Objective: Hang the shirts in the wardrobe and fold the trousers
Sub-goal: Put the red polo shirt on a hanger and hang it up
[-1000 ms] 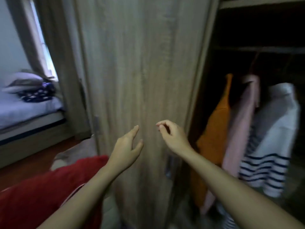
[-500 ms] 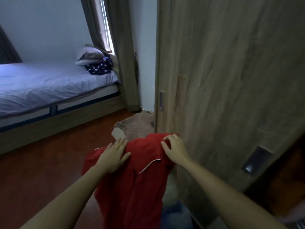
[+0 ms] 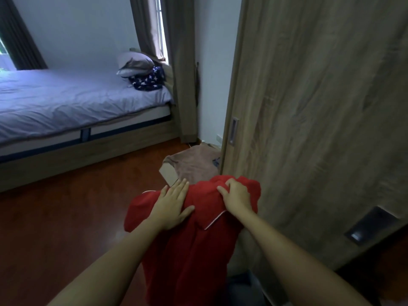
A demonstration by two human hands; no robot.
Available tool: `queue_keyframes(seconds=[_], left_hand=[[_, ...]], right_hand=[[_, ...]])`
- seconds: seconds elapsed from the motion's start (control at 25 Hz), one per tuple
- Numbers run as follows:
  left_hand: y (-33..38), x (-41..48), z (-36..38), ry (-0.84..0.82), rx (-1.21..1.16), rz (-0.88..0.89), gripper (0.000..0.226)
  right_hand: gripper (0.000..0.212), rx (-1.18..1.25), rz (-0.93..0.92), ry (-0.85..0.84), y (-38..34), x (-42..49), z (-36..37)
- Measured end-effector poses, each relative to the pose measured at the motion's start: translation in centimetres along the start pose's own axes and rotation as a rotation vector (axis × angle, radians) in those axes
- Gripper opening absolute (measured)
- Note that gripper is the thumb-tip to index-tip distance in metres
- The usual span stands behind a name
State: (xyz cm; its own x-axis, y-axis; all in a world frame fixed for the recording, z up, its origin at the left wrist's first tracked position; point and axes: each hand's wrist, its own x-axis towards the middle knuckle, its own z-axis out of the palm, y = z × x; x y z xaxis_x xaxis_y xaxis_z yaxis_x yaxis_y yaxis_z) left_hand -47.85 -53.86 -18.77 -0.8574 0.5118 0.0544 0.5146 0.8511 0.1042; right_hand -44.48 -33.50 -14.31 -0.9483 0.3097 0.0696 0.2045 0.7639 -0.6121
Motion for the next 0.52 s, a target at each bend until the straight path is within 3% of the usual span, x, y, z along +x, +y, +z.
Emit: queue_keyframes(seconds=[0.16,0.32,0.4,0.52], left_hand=[[-0.3,-0.2,-0.9,-0.014,-0.149,0.025,0.117],[-0.7,-0.7,-2.3,-0.05,-0.316,0.018,0.13],[-0.6,-1.1,-3.6,-0.038,-0.421,-0.01,0.12],[-1.1,-1.5,-5.6,-0.013,-0.479,-0.024,0.08]], right_hand=[[0.013,0.534,0.104,0.069,-2.1,0.3,-4.9],[0.01,0.565,-0.098,0.2,-4.0,-0.4,-9.5],[0.013,0.6,-0.213,0.209,-5.1,-0.6,-10.9],[0.021,0.64,-0.341,0.194,-7.0,-0.9,-12.4]])
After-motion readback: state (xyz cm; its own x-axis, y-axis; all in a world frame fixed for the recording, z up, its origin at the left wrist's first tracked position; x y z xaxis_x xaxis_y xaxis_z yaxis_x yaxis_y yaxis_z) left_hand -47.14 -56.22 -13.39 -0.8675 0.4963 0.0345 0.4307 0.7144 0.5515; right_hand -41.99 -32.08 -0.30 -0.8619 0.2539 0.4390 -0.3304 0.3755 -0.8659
